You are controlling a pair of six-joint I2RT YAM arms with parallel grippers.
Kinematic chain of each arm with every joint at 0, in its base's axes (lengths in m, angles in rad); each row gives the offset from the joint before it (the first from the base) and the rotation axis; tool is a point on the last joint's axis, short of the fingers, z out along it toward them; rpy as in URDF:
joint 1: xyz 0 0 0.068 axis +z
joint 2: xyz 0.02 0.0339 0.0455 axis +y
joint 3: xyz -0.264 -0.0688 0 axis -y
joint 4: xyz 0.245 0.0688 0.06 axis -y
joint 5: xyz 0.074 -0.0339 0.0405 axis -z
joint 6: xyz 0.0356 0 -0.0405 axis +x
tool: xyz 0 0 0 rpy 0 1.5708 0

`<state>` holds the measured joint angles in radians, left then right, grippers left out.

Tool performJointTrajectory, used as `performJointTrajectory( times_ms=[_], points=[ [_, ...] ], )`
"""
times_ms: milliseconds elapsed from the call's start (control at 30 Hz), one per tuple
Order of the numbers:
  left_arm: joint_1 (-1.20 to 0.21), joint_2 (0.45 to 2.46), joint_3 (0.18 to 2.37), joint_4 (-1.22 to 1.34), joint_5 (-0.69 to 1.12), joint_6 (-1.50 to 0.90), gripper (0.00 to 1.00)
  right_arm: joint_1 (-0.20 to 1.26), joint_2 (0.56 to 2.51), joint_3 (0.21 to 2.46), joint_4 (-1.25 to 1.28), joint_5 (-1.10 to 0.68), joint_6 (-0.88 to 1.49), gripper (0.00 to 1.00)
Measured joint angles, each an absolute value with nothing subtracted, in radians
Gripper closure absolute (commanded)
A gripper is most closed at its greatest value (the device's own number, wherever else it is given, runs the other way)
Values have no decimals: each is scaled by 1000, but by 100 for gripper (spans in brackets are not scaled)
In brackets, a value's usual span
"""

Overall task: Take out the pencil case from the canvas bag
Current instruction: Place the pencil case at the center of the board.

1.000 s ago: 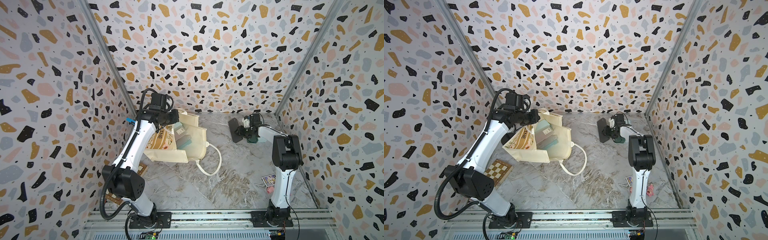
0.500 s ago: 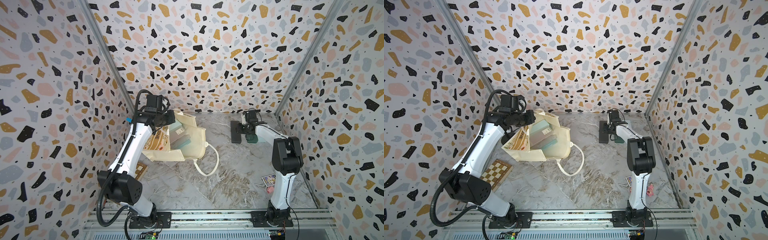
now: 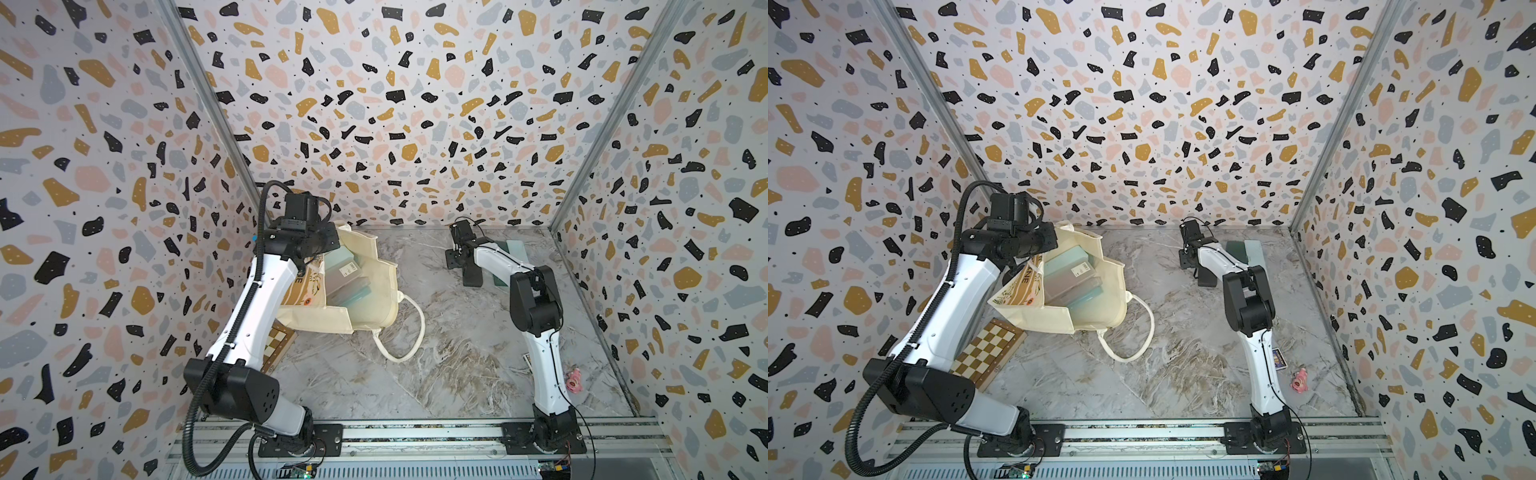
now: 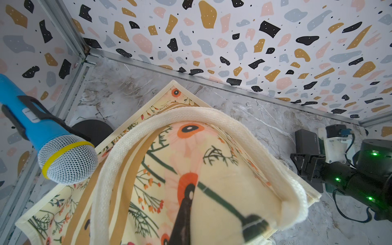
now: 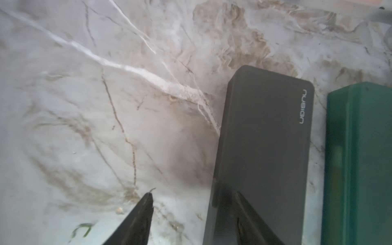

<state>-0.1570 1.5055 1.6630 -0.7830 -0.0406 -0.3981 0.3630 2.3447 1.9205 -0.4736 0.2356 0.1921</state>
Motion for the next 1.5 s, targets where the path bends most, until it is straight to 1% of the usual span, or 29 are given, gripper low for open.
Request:
performJointTrajectory(
  times_ms=[167,367,533,800,1500],
  points=[
    [-157,1505,1663,-783,-35,-398,100,366,2359,1952,-517,305,188,40],
    [-157,1505,1663,-783,-32,-397,100,366,2378,1967,-534,350,182,41],
    [-157,1505,1663,-783,-27,-397,100,366,2382,1969,-539,372,181,44],
    [-157,1506,1663,-783,-18,-397,100,356,2382,1970,-543,383,174,50],
    [-151,1512,1663,-777,4,-397,100,298,2363,1925,-509,397,130,52]
  ],
)
